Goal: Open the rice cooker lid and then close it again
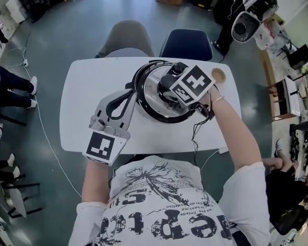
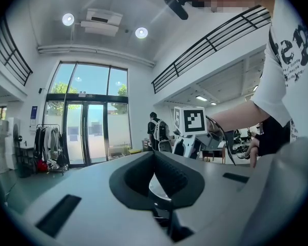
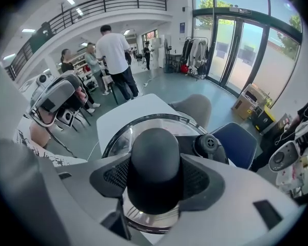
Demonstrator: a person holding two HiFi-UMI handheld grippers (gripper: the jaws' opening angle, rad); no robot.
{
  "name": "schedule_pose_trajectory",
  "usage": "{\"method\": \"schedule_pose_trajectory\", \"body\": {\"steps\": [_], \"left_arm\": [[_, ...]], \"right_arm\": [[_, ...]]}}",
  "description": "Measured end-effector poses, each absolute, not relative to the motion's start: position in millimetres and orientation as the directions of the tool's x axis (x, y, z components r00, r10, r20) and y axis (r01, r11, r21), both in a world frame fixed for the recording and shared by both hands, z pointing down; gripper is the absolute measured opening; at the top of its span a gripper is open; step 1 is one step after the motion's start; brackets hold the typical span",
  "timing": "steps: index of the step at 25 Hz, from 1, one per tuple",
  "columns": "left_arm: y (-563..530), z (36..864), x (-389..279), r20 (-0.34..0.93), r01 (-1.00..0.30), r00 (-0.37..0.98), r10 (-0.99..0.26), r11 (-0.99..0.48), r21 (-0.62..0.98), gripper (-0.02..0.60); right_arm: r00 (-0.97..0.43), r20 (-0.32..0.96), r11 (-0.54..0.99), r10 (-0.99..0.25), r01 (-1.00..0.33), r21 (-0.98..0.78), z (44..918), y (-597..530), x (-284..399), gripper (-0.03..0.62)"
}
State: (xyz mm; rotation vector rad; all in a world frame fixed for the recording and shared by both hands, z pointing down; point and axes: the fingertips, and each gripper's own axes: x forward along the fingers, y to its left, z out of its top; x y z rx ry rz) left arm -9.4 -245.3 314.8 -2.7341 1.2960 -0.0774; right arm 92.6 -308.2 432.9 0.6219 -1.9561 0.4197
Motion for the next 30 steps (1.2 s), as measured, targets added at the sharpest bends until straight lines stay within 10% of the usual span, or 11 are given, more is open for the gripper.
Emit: {"method": "schedule_pose_trajectory", "body": {"steps": [30], "left_arm": [[-310.9,336.3,-29.2,0.016,-0.776,0.625,-0.781,-0.623,-0.099,0.012]], "right_arm": [[-0.33,0.916,0.786,-0.23,-0.617,-0.025,484.3,-378.3,66.4,0.299]]}}
